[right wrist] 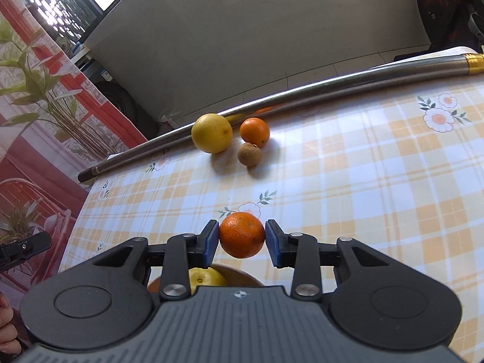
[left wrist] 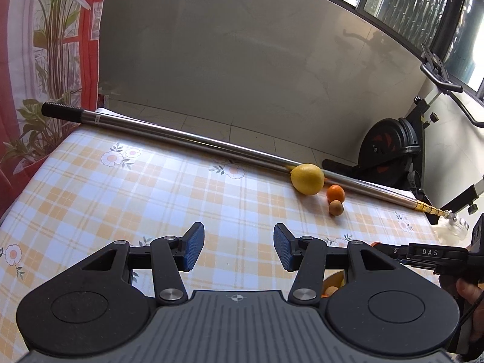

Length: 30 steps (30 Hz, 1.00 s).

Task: Organize fruits
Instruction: 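Lift the tangerine with right gripper while left moves to the yellow lemon, then close left gripper on the yellow lemon and lift it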

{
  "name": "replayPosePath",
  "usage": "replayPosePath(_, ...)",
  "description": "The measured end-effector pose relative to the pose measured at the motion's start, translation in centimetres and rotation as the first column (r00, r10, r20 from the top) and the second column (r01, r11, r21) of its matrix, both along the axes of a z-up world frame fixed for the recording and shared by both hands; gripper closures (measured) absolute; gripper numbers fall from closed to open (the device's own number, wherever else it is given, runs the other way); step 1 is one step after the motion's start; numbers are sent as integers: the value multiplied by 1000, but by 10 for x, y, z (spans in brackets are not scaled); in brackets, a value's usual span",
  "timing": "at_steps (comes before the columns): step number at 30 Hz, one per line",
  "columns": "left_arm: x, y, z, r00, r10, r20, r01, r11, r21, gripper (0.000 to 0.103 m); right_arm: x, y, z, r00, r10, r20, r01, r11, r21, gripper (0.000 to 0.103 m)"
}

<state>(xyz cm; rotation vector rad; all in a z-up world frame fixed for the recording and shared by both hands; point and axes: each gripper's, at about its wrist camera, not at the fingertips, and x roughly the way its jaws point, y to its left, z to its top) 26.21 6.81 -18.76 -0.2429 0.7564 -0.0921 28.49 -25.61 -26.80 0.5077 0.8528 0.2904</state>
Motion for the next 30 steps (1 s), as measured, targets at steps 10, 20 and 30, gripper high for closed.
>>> replayPosePath(10,62,-67,10,996,-25,-84,17,996,-89,50,-24,-44,-5,996,-74,39,75,997,-7,66)
replayPosePath(20,144,-100,-16,977,74,-199,-114,974,-195,50,-32,-50,-3,994,-68,83,70,997,-14,66)
replayPosePath(30,211,-109,-71,945,149,-293,-232,933,-274,49,-26,-54,-10,996,-60,72,60,998,-5,66)
